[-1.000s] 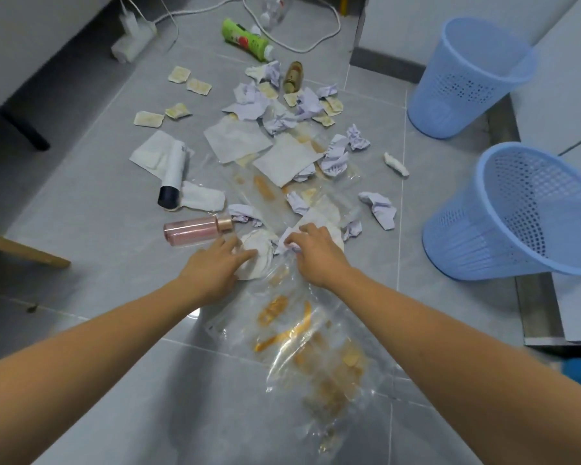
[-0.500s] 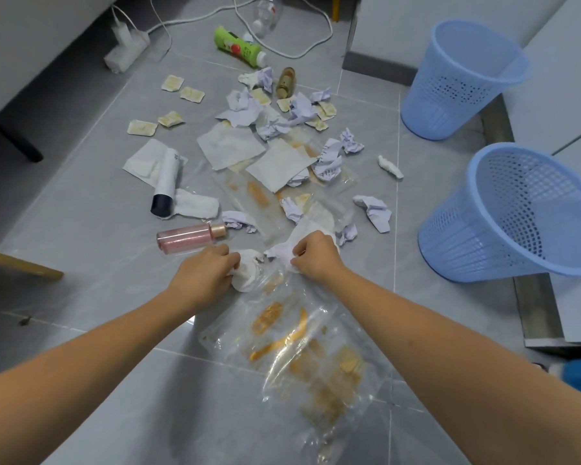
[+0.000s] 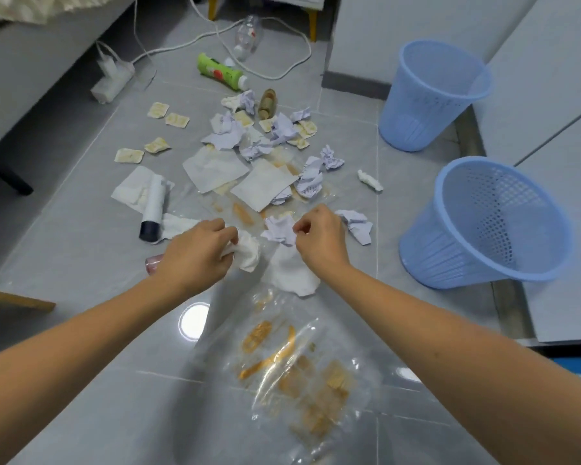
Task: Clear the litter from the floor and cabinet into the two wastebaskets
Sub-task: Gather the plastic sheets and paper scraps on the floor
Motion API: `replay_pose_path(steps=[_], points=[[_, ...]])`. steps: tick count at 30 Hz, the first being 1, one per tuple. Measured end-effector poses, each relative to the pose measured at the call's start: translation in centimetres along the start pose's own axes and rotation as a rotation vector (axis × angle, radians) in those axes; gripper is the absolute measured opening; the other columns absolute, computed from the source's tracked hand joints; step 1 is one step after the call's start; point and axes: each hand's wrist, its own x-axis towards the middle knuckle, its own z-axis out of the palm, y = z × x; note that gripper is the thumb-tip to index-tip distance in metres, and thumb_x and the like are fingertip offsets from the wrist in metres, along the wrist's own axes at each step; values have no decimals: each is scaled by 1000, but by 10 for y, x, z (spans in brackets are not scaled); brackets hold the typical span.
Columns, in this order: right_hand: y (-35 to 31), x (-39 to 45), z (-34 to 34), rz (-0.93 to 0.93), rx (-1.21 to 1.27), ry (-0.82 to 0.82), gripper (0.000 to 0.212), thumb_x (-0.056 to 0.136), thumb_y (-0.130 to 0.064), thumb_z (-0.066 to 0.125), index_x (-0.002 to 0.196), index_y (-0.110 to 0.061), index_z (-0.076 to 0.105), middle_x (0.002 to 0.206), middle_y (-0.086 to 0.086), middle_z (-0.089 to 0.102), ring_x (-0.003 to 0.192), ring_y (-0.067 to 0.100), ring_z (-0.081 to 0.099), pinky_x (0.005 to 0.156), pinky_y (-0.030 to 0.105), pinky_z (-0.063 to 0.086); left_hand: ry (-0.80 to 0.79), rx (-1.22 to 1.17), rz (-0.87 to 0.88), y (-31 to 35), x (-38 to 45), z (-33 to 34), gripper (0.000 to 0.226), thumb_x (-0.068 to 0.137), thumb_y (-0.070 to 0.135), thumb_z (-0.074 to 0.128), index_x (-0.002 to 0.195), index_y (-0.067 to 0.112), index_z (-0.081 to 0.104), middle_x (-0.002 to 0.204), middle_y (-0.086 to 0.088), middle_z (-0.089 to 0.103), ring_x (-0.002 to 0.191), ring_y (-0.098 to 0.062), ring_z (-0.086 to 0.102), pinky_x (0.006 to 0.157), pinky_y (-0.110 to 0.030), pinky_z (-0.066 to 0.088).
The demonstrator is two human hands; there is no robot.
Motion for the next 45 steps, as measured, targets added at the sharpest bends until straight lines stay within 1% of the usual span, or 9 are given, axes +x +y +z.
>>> replay_pose_path(steps=[13, 17, 20, 22, 25, 30, 35, 40, 45], points=[[115, -15, -282, 195, -143, 511, 22, 80, 5, 56, 79, -5, 76, 96, 12, 64, 86, 33, 63, 73, 41, 48, 59, -199, 300, 264, 188, -64, 17, 89, 32, 63, 102, 21, 66, 97, -1, 62, 96, -28, 61, 69, -38, 49], [160, -19, -303, 276, -211, 447, 14, 83, -4, 64, 88, -7, 77, 101, 14, 62, 89, 35, 64, 73, 34, 45, -59, -111, 307, 320, 214, -32, 23, 90, 33, 63, 108, 20, 68, 108, -5, 66, 104, -30, 58, 74, -38, 45], [168, -27, -297, 325, -228, 306, 16, 83, -19, 73, 98, -15, 77, 112, 12, 60, 102, 32, 62, 80, 30, 44, -207, 46, 306, 333, 218, -20, 64, 78, 62, 70, 132, 30, 59, 125, -7, 58, 122, -30, 46, 92, -43, 41], [159, -32, -288, 277, -264, 315, 16, 83, -17, 69, 97, -18, 77, 113, 11, 60, 108, 31, 59, 82, 35, 48, -131, 35, 305, 327, 210, -25, 76, 78, 70, 65, 142, 31, 51, 127, -9, 52, 125, -31, 42, 96, -46, 41], [126, -35, -259, 68, -249, 365, 15, 83, -14, 62, 92, -15, 74, 103, 8, 61, 103, 30, 58, 79, 40, 50, 39, -123, 297, 290, 184, -38, 55, 87, 58, 60, 131, 26, 57, 116, -5, 55, 117, -29, 48, 87, -42, 45], [60, -52, -166, -179, -83, 202, 15, 81, -15, 62, 95, -20, 67, 93, -5, 55, 91, 19, 58, 74, 37, 49, 34, -282, 86, 203, 99, -41, 33, 91, 48, 57, 115, 25, 58, 100, 2, 58, 104, -23, 54, 71, -37, 46], [45, -92, -67, -62, -18, -263, 33, 80, -16, 63, 111, -23, 64, 100, -4, 60, 93, 20, 61, 80, 39, 53, -65, -326, -274, 129, -7, -8, 28, 91, 44, 56, 111, 24, 58, 97, 3, 61, 102, -22, 56, 71, -37, 46], [73, -115, -3, 141, -155, -566, 48, 78, -25, 67, 124, -22, 56, 116, 5, 57, 109, 30, 60, 91, 40, 52, -346, -279, -675, 93, -97, 41, 48, 93, 53, 52, 125, 17, 49, 123, -9, 55, 121, -33, 48, 84, -43, 45], [86, -122, 30, 180, -292, -572, 51, 80, -27, 68, 127, -21, 51, 125, 7, 51, 116, 31, 51, 92, 39, 49, -478, -304, -997, 78, -145, 73, 76, 88, 56, 56, 142, 12, 25, 132, -17, 54, 122, -42, 52, 91, -46, 45]])
